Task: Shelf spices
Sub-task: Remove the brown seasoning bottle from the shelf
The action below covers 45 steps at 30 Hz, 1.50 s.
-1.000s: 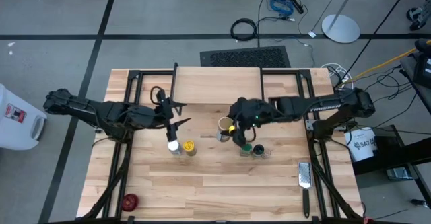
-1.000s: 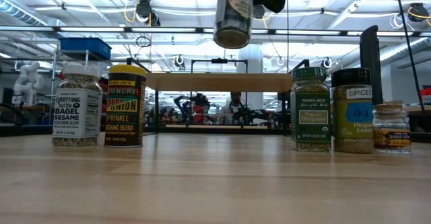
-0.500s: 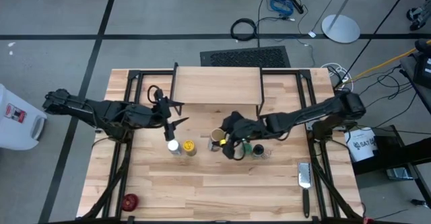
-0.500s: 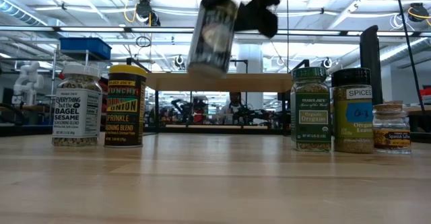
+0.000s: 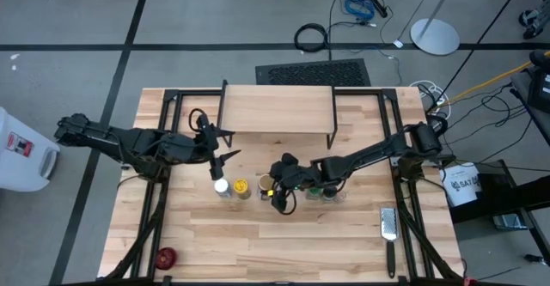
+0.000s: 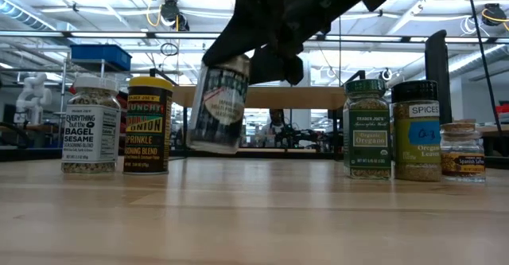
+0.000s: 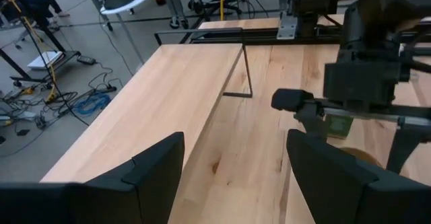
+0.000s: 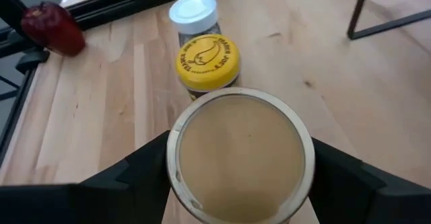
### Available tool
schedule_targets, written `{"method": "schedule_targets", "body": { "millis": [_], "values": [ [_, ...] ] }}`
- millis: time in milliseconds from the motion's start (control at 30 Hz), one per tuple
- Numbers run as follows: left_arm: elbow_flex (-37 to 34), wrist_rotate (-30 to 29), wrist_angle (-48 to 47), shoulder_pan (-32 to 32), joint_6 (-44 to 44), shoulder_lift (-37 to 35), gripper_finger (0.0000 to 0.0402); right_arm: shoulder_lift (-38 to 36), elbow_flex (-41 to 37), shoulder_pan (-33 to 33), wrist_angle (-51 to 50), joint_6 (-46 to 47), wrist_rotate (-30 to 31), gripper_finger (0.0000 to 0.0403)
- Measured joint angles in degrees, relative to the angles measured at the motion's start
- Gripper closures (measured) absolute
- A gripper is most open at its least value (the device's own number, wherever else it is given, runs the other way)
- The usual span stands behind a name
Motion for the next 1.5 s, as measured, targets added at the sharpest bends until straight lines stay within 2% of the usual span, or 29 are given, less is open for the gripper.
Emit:
{"method": "schedule_targets", "body": {
  "millis": [133,267,967,1500],
  "values": [
    [0.0,0.0,0.0,0.0,0.0,0.0,0.0130,0.4,0.0,0.1,1.2,-0.8,0.0,0.0133],
    [0.0,0.0,0.0,0.0,0.0,0.0,0.0130,0.4,0.0,0.1,1.2,-2.4,2.7,0.0133],
    [0.0,0.0,0.1,0.0,0.0,0.0,0.0130,4.9,0.0,0.1,5.6,-4.0,2.5,0.0133],
    [0.0,0.0,0.0,0.0,0.0,0.0,0.0130,4.9,0.0,0.1,6.1,-3.9,2.5,0.0133]
  ]
}}
